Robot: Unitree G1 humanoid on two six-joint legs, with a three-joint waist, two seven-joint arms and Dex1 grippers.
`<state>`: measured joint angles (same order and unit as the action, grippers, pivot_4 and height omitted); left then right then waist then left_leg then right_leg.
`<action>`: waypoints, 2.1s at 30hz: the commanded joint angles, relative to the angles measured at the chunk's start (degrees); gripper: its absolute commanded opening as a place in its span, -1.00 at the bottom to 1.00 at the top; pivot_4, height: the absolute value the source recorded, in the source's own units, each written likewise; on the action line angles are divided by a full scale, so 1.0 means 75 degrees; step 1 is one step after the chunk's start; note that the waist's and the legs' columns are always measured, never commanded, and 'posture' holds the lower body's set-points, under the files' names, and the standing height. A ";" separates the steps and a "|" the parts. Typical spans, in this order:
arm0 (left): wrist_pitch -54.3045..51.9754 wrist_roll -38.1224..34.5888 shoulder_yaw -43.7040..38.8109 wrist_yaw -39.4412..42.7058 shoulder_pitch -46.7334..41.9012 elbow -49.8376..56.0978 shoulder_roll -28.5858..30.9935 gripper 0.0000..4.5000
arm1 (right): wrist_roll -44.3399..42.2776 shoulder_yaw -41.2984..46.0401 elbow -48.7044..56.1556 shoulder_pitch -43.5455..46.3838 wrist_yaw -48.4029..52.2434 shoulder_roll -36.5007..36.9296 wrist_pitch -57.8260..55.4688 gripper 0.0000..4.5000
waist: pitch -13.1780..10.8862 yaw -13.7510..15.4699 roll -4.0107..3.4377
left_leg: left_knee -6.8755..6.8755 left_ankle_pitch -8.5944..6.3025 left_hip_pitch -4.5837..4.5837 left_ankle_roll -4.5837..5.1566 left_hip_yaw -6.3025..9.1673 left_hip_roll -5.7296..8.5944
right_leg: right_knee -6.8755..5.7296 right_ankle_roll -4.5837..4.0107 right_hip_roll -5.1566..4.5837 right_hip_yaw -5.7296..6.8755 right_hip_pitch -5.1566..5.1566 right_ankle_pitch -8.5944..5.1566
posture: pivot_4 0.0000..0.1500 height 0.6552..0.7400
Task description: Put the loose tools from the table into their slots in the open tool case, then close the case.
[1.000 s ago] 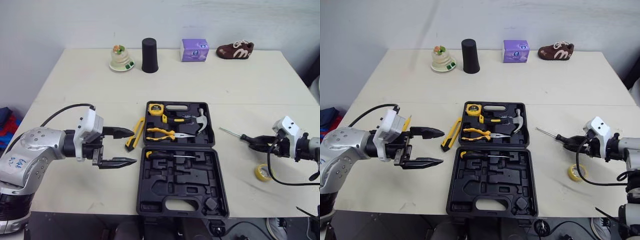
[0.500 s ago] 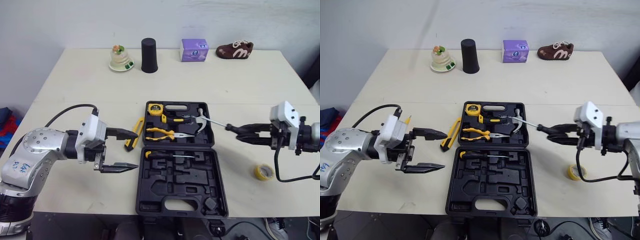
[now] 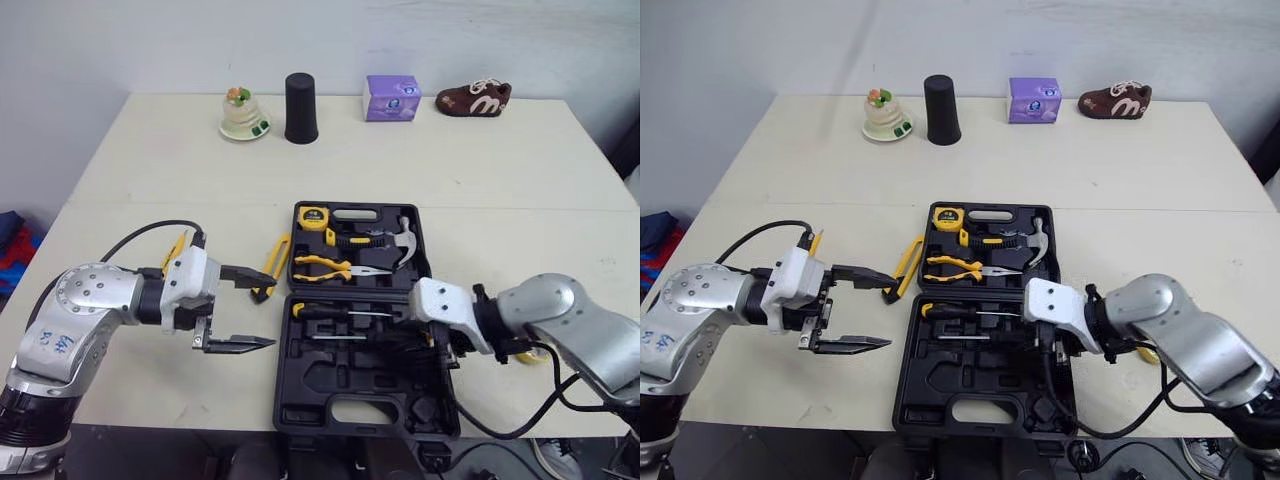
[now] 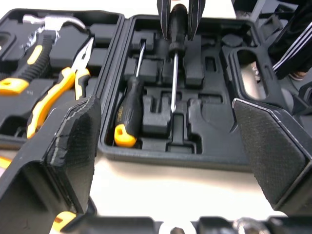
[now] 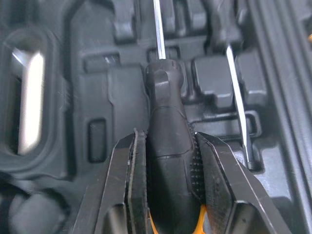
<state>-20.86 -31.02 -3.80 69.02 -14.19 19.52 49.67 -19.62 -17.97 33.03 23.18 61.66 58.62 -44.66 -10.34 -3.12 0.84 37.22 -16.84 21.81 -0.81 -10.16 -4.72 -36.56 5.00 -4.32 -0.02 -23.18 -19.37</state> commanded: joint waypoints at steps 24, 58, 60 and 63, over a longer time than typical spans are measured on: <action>-0.0193 -0.0035 -0.0107 -0.0185 0.0382 0.0418 0.0125 1.00 | 0.0173 0.0184 -0.0173 0.0283 0.0190 0.0079 0.0086 -0.52 | 0.0001 -0.0004 0.0031 | 0.0074 -0.0005 0.0065 0.0032 0.0003 -0.0001 | -0.0062 0.0008 0.0024 -0.0003 -0.0056 0.0009 | 1.00 1.00; -0.0036 0.0084 -0.0045 -0.0237 0.0201 0.0062 0.0050 1.00 | -0.0261 0.1158 -0.2557 -0.0882 0.0877 -0.2467 0.4223 -0.96 | 0.0003 0.0015 0.0051 | 0.0110 -0.0006 0.0062 0.0030 -0.0002 -0.0012 | -0.0083 0.0018 0.0057 0.0042 -0.0045 0.0014 | 1.00 1.00; -0.0051 0.0078 -0.0046 -0.0250 0.0199 0.0077 0.0051 1.00 | 0.0000 0.1040 -0.2925 -0.0886 0.0959 -0.2499 0.4540 -0.96 | 0.0003 0.0015 0.0051 | 0.0111 -0.0006 0.0062 0.0030 -0.0002 -0.0011 | -0.0088 0.0018 0.0057 0.0042 -0.0047 0.0014 | 1.00 1.00; -0.0061 0.0068 -0.0091 -0.0236 0.0246 0.0108 0.0099 1.00 | 0.0485 0.0858 -0.3583 -0.0961 0.1091 -0.2436 0.5240 -0.96 | 0.0003 0.0015 0.0051 | 0.0111 -0.0006 0.0062 0.0030 -0.0002 -0.0011 | -0.0090 0.0017 0.0058 0.0043 -0.0048 0.0013 | 1.00 1.00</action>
<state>-21.86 -30.38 -3.48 67.17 -12.32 19.42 50.09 -17.78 -11.29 7.52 16.52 69.04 39.91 -8.71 -10.32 -3.01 1.23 38.05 -16.89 22.27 -0.58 -10.18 -4.80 -37.25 5.12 -3.89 0.29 -23.53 -19.27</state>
